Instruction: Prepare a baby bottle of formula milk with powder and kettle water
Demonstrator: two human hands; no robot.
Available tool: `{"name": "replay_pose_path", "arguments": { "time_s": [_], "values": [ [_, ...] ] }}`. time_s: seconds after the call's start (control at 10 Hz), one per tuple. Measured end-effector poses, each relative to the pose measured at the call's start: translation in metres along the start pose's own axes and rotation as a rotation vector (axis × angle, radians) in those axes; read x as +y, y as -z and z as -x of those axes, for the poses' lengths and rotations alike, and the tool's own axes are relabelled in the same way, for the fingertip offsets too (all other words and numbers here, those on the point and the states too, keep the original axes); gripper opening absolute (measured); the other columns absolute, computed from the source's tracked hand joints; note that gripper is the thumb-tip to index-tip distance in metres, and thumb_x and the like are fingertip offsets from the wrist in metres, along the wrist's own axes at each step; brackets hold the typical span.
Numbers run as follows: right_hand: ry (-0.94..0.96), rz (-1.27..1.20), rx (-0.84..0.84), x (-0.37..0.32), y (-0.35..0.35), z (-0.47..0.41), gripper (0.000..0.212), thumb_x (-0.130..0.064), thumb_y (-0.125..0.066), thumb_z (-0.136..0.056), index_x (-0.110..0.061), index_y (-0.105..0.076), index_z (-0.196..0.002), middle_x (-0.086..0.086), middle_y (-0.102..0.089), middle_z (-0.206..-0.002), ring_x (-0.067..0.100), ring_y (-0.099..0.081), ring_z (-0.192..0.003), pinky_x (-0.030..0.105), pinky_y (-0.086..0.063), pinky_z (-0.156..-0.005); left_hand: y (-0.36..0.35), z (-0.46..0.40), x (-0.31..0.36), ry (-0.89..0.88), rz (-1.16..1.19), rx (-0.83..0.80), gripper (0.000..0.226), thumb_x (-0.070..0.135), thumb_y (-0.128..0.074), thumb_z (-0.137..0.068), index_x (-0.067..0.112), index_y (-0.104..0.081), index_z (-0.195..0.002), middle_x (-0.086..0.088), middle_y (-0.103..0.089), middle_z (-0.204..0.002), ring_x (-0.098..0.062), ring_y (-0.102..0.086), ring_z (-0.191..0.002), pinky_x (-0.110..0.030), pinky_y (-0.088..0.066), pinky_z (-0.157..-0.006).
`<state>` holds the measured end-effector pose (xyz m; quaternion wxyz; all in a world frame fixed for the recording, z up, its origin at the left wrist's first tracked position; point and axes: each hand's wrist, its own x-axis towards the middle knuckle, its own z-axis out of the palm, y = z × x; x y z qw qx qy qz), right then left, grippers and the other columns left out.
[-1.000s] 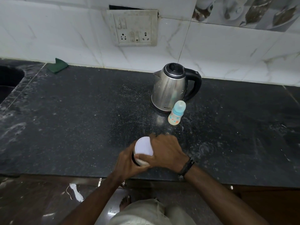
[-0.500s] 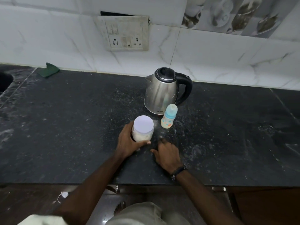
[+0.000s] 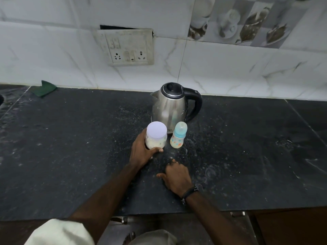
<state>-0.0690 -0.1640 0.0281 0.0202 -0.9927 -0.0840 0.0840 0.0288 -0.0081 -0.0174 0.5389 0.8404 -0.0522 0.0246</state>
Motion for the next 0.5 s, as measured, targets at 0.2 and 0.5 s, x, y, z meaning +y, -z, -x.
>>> {"name": "replay_pose_path", "arguments": {
  "time_s": [0.2, 0.5],
  "values": [
    [0.015, -0.055, 0.085, -0.006, 0.0048, 0.0012, 0.058, -0.055, -0.041, -0.097, -0.006, -0.071, -0.087, 0.019, -0.07, -0.094, 0.034, -0.066, -0.089, 0.04, -0.051, -0.072, 0.0, -0.0054, 0.003, 0.006, -0.036, -0.017, 0.111, 0.053, -0.091, -0.055, 0.026, -0.041, -0.15, 0.007, -0.055, -0.148, -0.014, -0.05, -0.136, -0.047, -0.047, -0.11],
    [-0.065, -0.07, 0.118, -0.0022, -0.0008, 0.0005, 0.061, -0.054, -0.032, -0.099, -0.01, -0.071, -0.082, 0.014, -0.071, -0.09, 0.031, -0.068, -0.078, 0.033, -0.042, -0.062, -0.0015, -0.0035, 0.0083, 0.027, -0.129, 0.001, 0.122, 0.067, -0.084, -0.058, 0.019, -0.028, -0.155, -0.002, -0.043, -0.157, -0.022, -0.042, -0.143, -0.05, -0.041, -0.114]
  ]
}}
